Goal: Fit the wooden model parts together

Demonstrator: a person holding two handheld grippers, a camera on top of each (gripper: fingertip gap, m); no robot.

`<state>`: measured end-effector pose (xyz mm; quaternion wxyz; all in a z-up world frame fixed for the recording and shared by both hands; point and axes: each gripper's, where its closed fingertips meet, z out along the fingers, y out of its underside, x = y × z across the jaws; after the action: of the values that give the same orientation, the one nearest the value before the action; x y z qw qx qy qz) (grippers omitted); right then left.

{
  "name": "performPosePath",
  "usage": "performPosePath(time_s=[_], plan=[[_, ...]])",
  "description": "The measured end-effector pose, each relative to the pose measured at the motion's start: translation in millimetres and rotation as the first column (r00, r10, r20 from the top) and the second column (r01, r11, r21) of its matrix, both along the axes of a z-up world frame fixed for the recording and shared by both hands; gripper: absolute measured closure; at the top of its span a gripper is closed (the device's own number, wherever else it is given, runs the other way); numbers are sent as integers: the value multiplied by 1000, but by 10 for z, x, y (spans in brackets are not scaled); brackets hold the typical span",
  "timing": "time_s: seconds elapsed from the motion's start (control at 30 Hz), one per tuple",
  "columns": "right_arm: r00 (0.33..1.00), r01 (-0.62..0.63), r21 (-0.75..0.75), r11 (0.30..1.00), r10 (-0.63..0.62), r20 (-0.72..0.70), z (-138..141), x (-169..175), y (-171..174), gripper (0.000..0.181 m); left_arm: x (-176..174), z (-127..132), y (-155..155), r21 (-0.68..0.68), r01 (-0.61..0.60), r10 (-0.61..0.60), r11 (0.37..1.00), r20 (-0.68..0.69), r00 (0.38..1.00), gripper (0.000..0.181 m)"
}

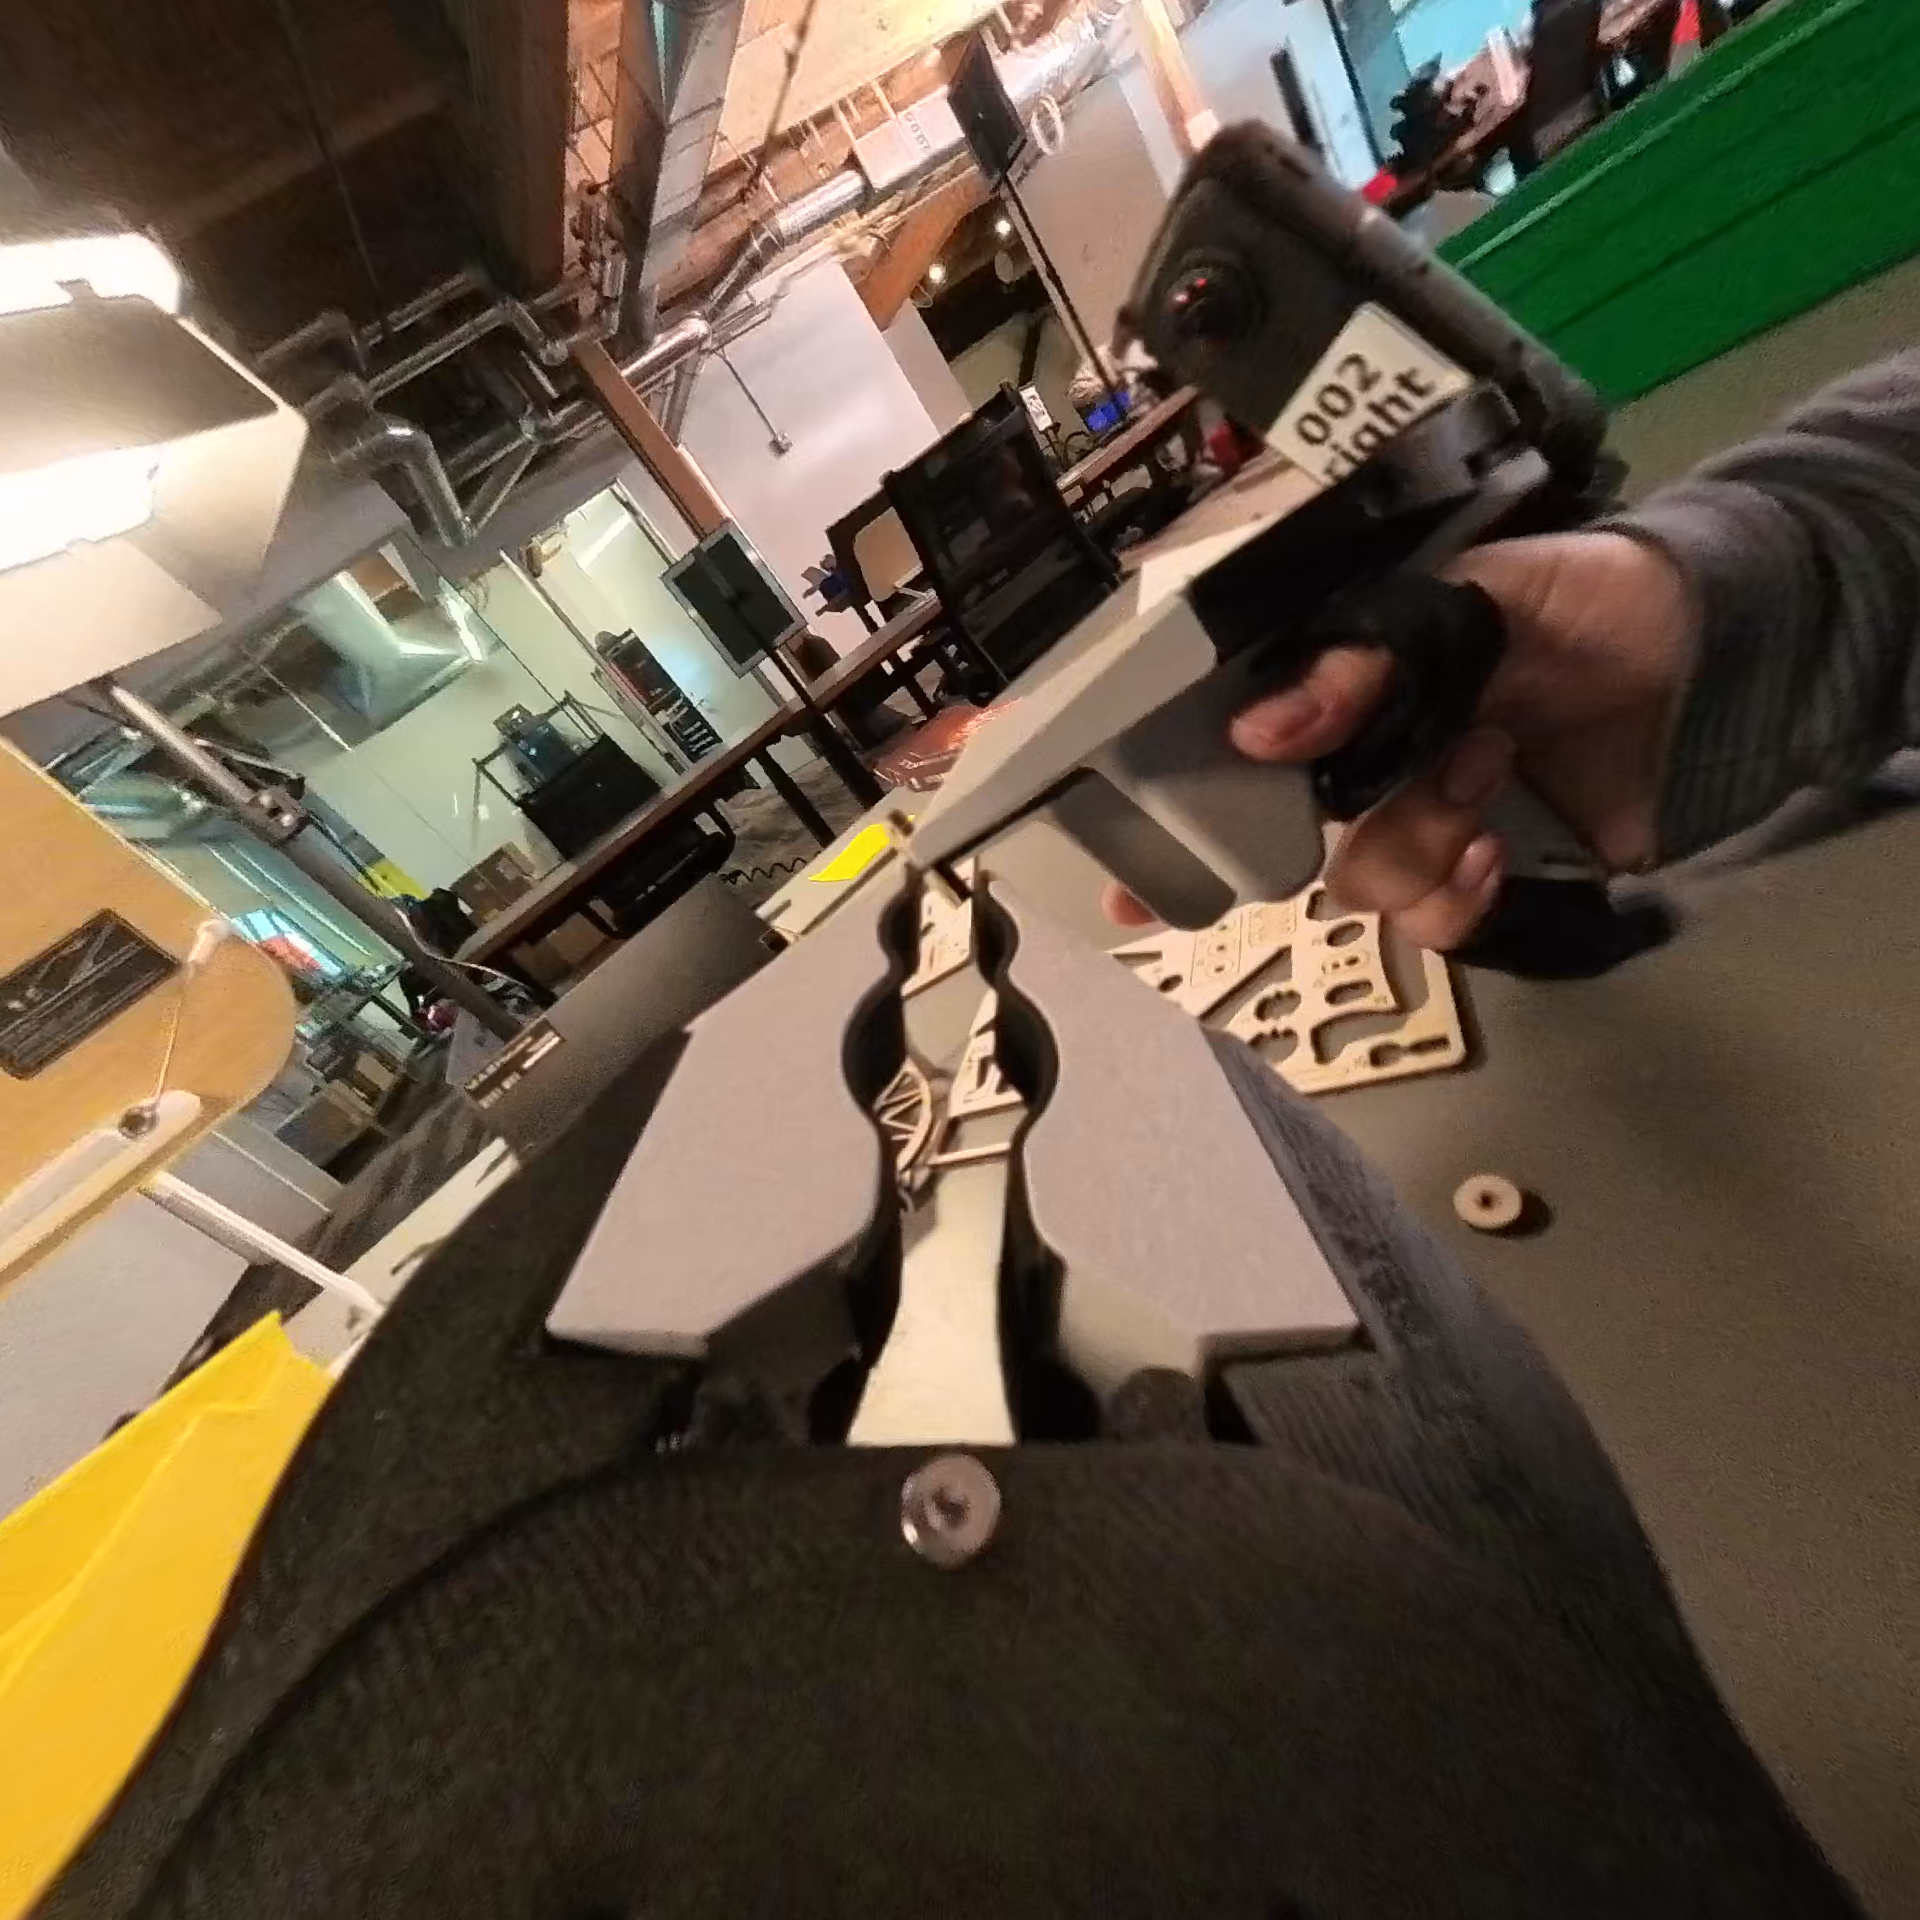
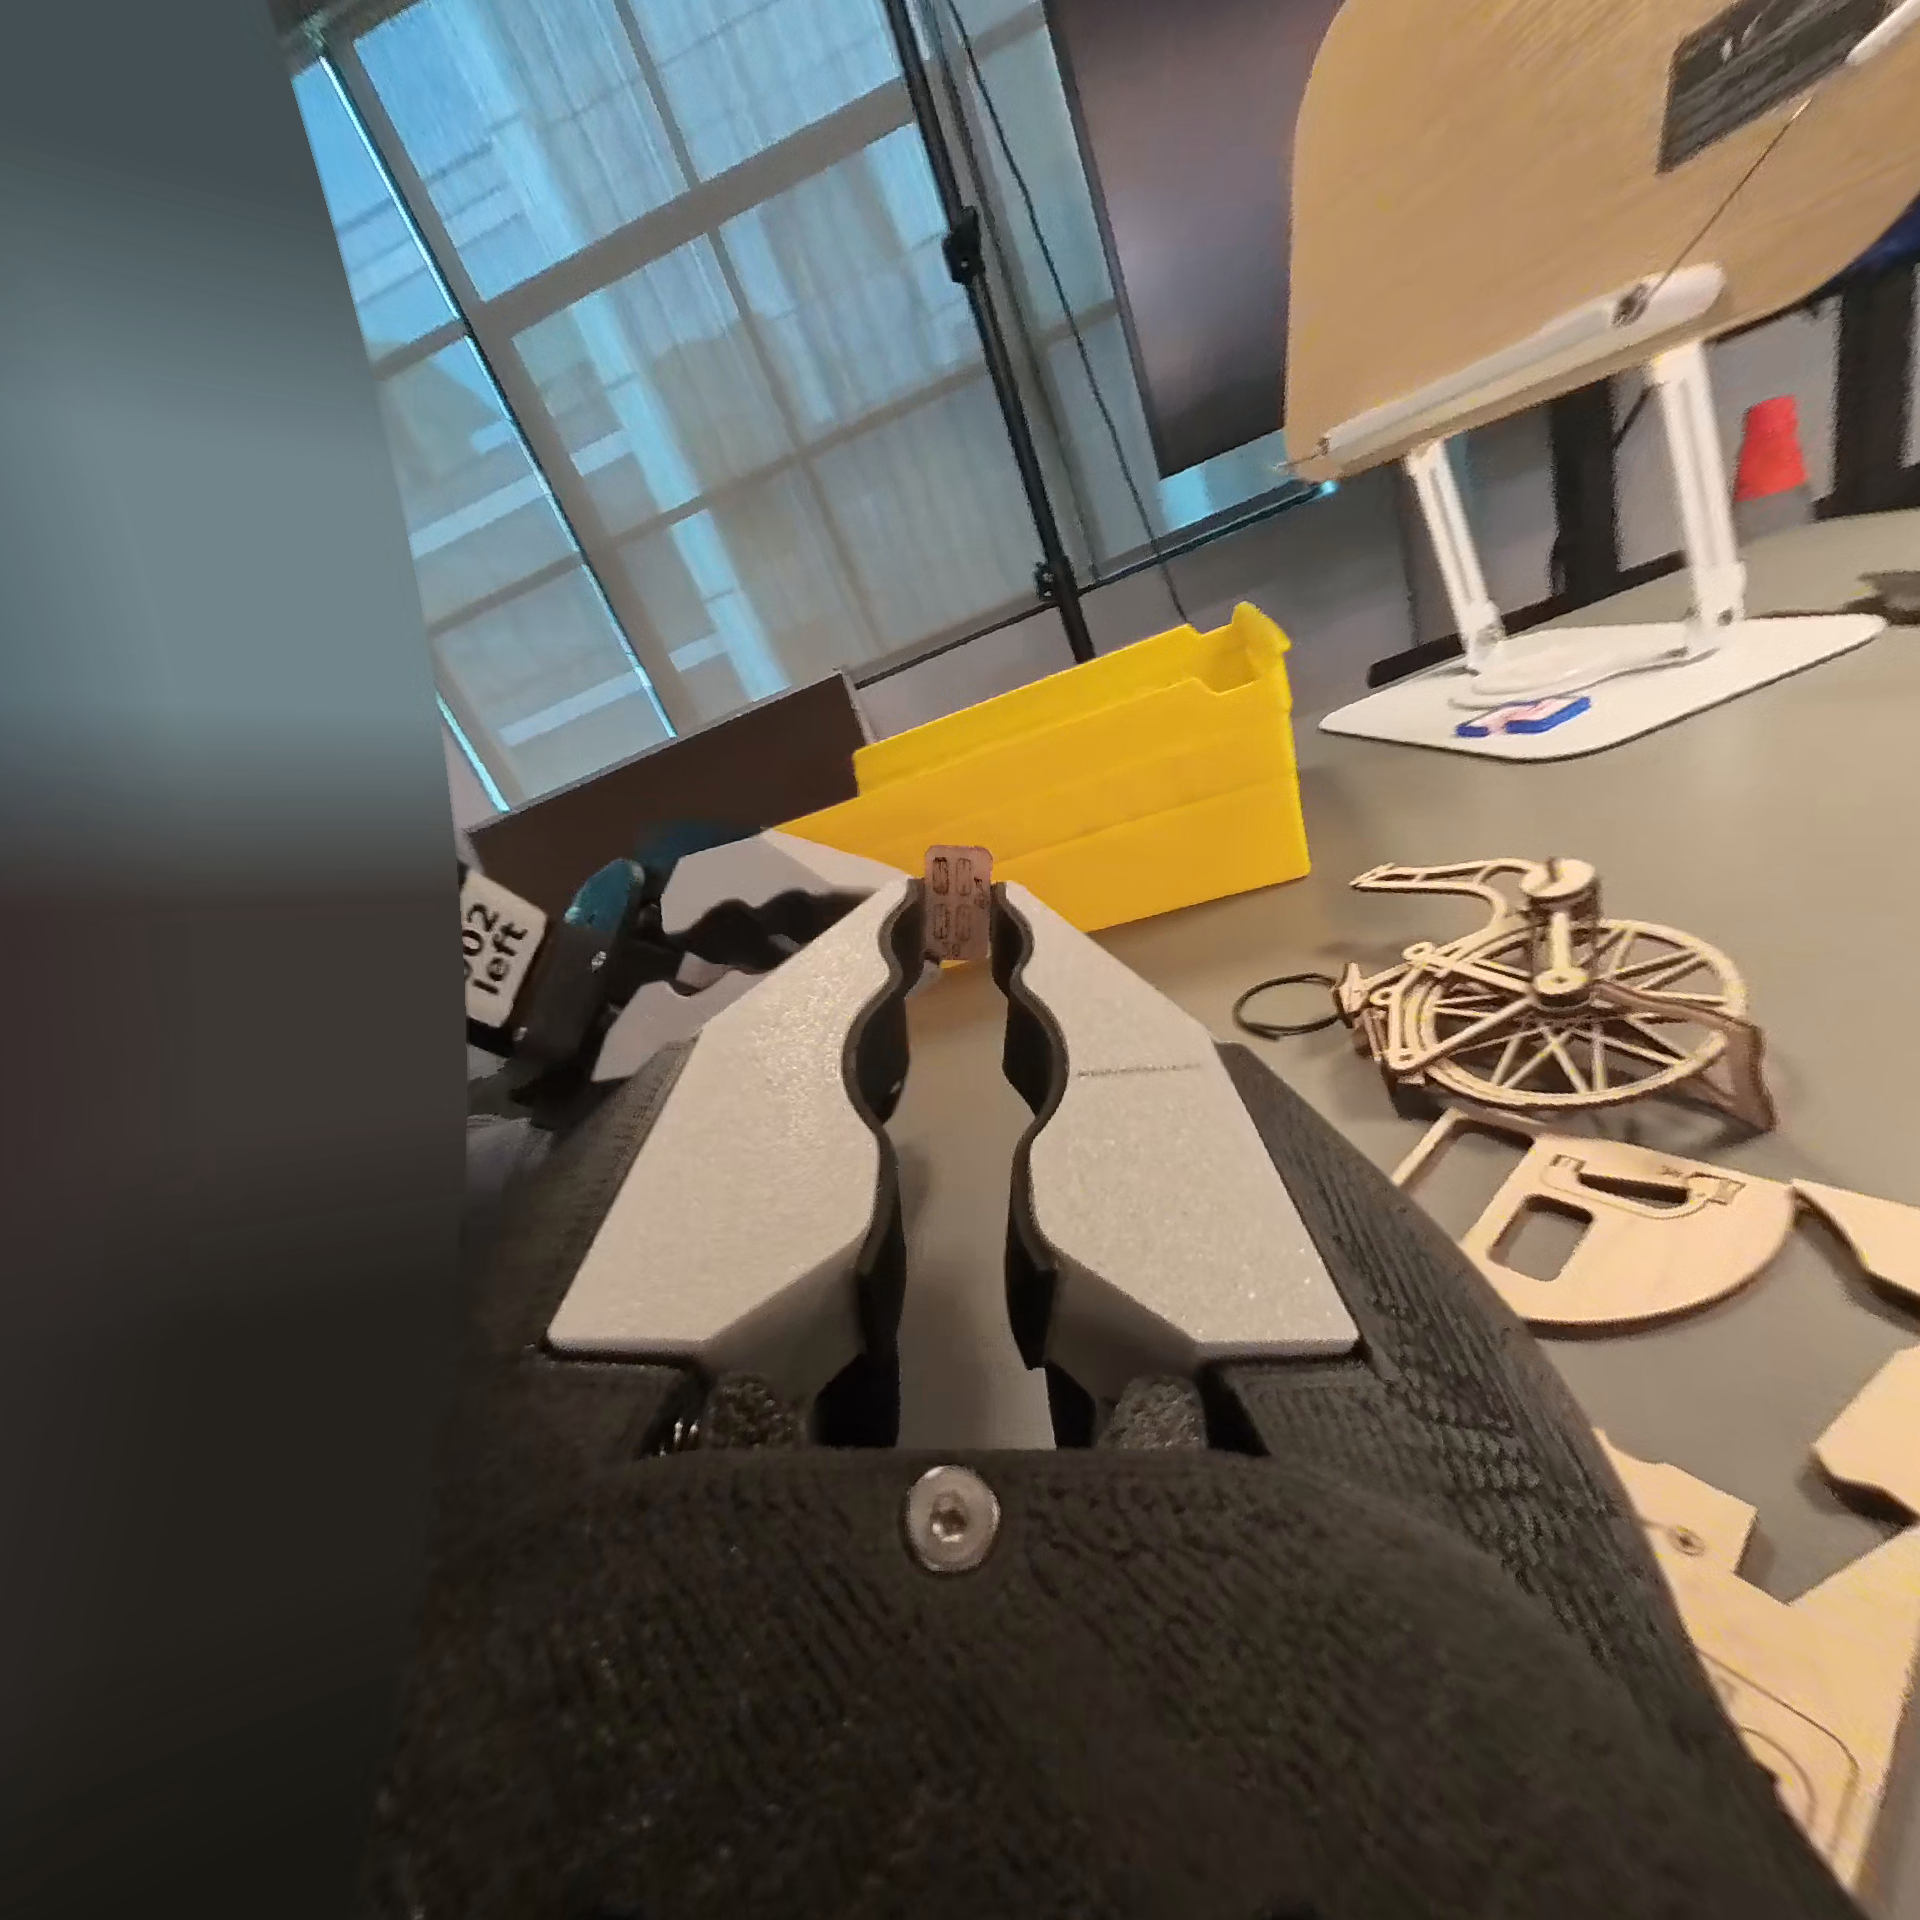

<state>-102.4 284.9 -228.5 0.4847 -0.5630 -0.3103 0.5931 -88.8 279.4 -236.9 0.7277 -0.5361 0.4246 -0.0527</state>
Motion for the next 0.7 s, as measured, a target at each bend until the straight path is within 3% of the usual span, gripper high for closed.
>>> performPosePath(time_s=[0.13, 0.3, 0.5, 0.7], plan=[[995, 93, 72, 993, -95, 28, -6, 2, 24, 172, -4, 34, 73, -48, -44, 48, 998, 69, 996, 166], [990, 139, 60, 988, -141, 27, -19, 36, 89, 172, 43, 1, 123, -80, -80, 85, 994, 58, 995, 174], [994, 110, 2, 994, -110, -16, -6, 55, 92, 172, 33, 14, 126, -102, -71, 80, 992, 84, 993, 180], [998, 39, -83, 996, -43, -43, -22, 83, 130, 162, -19, -47, 173, -237, -11, 51, 972, 164, 985, 179]])
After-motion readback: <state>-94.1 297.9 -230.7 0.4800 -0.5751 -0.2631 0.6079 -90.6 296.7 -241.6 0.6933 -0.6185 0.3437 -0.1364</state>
